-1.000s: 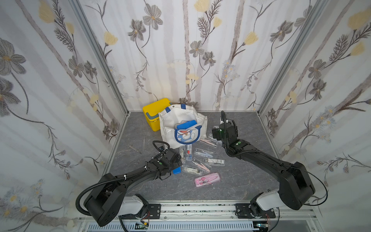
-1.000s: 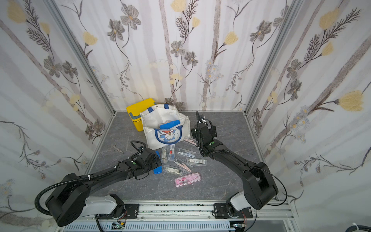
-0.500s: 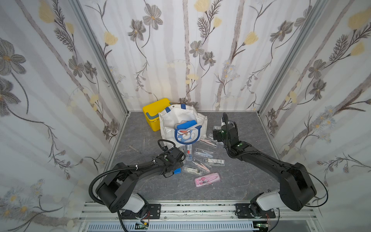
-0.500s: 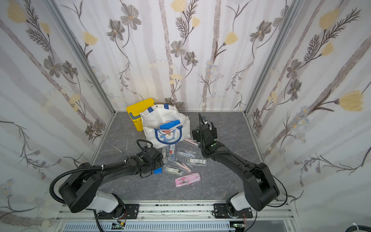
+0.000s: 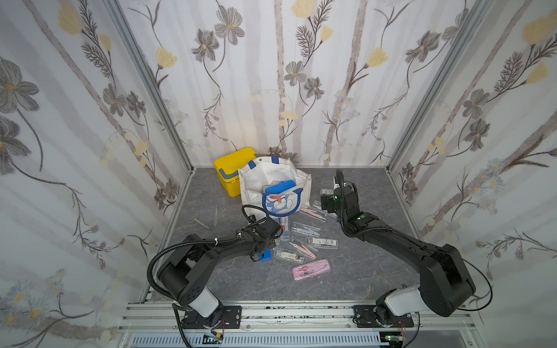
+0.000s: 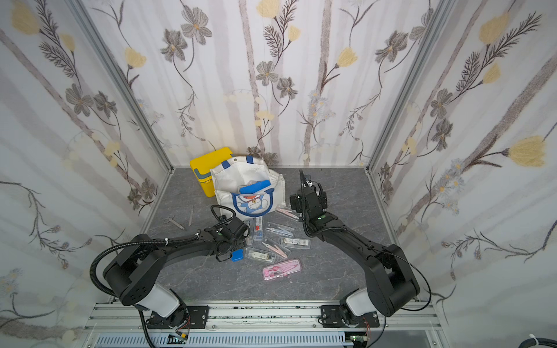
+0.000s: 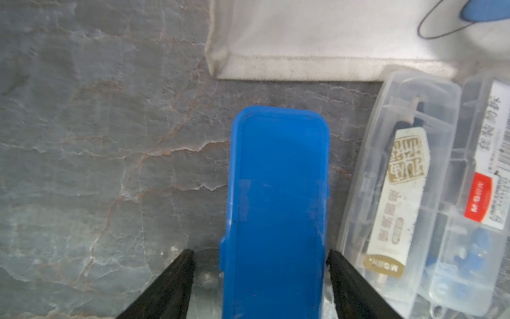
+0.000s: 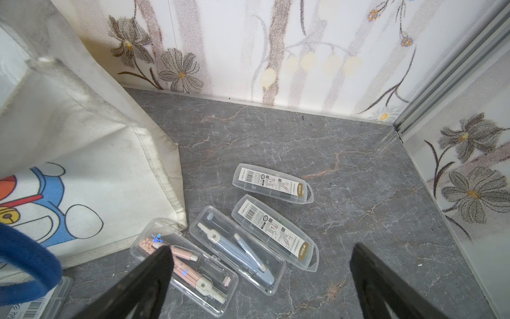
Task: Put the compass set into the canvas bag
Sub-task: Pick up the compass set at the center of the board.
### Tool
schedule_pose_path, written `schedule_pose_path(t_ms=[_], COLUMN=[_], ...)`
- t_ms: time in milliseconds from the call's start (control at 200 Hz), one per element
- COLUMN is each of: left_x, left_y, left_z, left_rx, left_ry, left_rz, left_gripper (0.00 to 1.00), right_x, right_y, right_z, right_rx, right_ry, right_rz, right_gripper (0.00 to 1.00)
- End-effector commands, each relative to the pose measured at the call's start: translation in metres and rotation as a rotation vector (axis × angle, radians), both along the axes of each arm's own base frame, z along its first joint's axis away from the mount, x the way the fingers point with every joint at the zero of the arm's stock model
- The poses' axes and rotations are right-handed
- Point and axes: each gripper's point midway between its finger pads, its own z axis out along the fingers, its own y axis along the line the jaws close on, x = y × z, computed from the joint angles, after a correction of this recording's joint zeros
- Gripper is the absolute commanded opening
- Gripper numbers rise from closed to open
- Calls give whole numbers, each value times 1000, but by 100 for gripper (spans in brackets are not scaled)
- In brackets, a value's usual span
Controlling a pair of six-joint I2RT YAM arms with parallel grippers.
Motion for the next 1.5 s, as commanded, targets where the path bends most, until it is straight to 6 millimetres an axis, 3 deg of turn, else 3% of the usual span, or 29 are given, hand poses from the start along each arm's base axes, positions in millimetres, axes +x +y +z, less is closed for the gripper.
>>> schedule_pose_path(t_ms=[0,210,490,859,1154,1494], left_x=[-10,-12,-8,-5,4,11], left_y=[-3,-2,-4,0,2,16], left_z=[-14,-25,-21,-11,22,89], left_rx=[-2,14,-22,-29,-57,-91], left_ry=[71,95,44,-2,-107,-301], left_rz=[-21,-31,-32,-16,-10,19], left_gripper=[75,69,54,47,47,46], right_x=[1,1,1,0,1,2], right_y=[1,-1,-1,-1,-1,-3], right_z=[7,8,8,7,6,5], right_rx=[16,17,24,27,27,26], right_ry=[-29,-31,-29,-26,-26,-27], right_rz=[9,4,6,4,3,-3], right_gripper=[100,100,99,99,99,100])
